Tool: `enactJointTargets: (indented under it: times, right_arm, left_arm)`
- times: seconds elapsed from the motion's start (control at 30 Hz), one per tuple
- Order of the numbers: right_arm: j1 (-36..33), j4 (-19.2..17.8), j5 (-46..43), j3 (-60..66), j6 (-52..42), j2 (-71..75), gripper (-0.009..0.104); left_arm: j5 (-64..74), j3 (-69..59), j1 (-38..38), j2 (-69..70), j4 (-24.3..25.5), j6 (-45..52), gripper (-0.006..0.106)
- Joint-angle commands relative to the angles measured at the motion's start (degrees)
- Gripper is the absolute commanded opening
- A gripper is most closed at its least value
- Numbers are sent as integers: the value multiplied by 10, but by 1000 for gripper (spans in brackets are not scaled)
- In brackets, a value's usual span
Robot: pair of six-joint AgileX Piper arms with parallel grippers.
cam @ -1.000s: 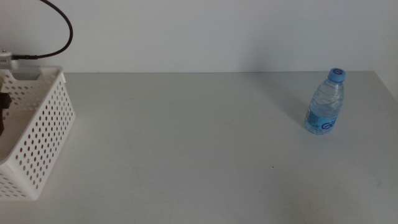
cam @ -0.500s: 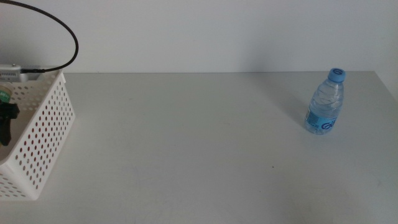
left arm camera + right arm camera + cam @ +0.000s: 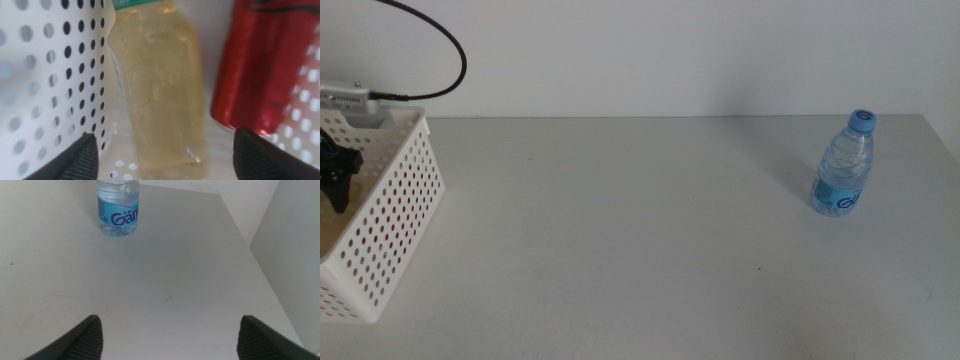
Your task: Use arms to grab the bottles and put them into the dustbin to the left of the table.
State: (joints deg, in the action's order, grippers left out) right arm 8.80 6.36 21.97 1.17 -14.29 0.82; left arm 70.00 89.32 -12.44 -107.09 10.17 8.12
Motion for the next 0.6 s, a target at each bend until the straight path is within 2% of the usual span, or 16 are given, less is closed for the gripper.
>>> enactJointTargets:
  times: [0.0,0.13,0.27,0.57]
  right_arm:
    - [2,-3,-36,-1,-5,12,94]
    - [2,-3,-36,-1,-5,12,94]
    - [2,-3,-36,-1,-5,12,94]
    - [2,-3,-36,-1,-5,12,94]
  left_arm:
    - [17,18,8,61,-11,-10,87]
    - [-3,18,35,125,-38,-10,83]
    - [-55,14,82,200,-87,-23,81]
    - [-200,-91,255,380,-169,59,81]
